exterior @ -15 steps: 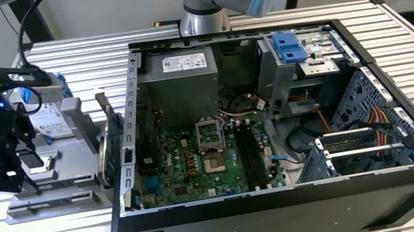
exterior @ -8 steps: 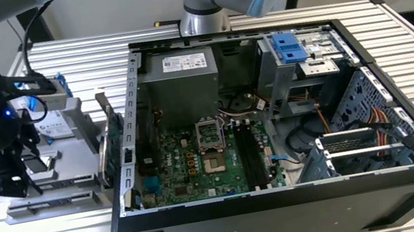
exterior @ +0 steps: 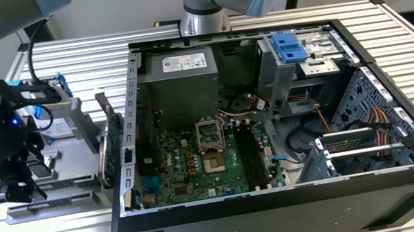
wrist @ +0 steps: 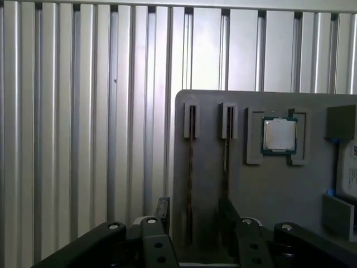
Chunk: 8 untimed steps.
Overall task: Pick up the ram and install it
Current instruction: 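Pick up the ram and move it above insertion slot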
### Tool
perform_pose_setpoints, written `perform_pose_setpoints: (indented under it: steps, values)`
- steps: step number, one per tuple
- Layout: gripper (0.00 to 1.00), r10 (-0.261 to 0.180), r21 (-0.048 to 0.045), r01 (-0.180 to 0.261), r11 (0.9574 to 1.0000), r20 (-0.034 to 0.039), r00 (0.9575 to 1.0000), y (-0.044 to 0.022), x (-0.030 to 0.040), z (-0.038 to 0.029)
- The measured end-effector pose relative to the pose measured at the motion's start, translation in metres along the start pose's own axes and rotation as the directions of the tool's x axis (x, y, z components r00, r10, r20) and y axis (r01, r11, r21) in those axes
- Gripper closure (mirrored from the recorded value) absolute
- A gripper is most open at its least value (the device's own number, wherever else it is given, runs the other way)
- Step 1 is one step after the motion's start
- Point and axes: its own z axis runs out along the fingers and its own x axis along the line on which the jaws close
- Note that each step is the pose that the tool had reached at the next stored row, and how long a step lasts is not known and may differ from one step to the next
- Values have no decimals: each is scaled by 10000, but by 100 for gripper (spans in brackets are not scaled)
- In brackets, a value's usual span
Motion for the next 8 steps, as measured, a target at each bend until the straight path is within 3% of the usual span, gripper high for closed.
perform_pose_setpoints:
  steps: [8]
  values:
    - [0,7,0,-7,10000,0,10000,-1,29,128]
